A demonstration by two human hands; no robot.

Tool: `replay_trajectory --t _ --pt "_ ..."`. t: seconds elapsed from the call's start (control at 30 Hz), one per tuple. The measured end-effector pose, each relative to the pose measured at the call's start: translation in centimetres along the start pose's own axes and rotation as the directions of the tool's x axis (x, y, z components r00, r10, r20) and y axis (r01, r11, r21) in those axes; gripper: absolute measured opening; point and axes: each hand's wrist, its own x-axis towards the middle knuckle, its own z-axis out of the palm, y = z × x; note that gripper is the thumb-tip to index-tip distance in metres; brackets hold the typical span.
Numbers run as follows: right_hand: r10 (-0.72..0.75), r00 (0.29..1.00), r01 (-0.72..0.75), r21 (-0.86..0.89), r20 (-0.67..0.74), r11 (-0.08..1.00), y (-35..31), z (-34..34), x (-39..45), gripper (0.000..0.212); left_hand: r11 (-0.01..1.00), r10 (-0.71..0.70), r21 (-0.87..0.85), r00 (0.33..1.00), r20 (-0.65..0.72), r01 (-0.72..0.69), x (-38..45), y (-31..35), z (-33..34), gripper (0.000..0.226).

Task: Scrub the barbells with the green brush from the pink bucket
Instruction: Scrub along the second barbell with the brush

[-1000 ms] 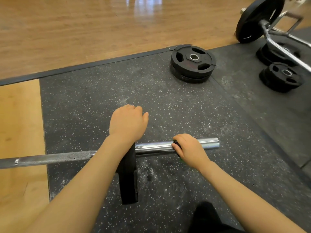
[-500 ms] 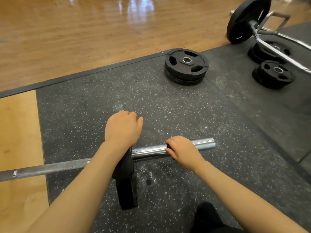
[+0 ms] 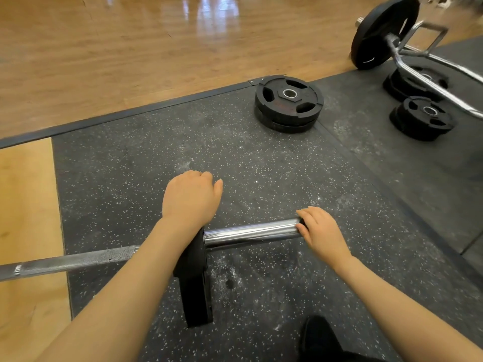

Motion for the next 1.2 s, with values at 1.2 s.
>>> replay_trajectory --t 1.2 --pt "-0.007 0.998 -0.005 0.204 0.056 0.979 4.4 1.4 17.5 0.027 0.988 -0.123 -0.117 0.961 -0.249 0.096 8.1 -2.0 0.2 0.040"
